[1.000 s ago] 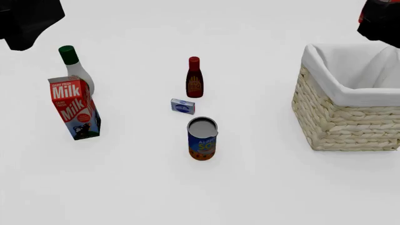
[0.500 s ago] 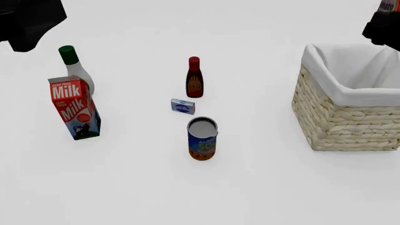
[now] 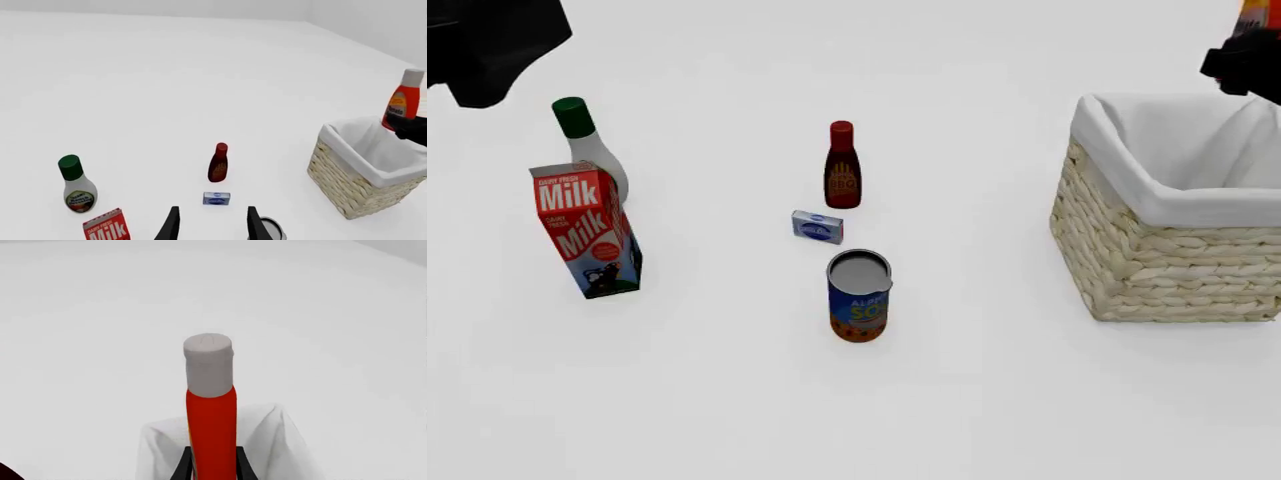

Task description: Pick the ketchup and place it in the basket.

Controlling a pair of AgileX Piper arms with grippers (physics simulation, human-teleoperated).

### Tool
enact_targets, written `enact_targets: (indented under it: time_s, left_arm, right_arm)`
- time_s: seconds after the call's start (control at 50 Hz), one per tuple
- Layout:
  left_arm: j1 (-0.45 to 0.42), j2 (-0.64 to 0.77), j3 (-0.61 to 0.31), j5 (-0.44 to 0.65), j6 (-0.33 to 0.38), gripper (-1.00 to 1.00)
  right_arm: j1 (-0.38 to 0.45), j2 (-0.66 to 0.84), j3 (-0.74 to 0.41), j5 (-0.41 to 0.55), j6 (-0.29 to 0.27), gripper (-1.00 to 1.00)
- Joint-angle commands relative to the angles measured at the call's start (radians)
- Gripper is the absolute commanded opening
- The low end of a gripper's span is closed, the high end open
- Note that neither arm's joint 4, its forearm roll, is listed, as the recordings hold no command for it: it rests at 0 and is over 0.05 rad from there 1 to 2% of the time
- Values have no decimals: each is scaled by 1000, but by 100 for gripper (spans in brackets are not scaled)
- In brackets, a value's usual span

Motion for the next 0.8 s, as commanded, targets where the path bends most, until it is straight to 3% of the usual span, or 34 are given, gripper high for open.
enact_targets:
  time_s: [0.02, 0.3, 0.8]
  left_arm:
    - [0, 1, 3, -4, -3, 100]
    - [-1, 0, 18, -15, -13, 100]
    - [6, -3, 31, -26, -17, 100]
  right_arm:
    - [-17, 50, -58, 42, 3, -100]
    - [-40, 107, -71, 44, -9, -100]
    - [-47, 187, 21, -66, 19, -100]
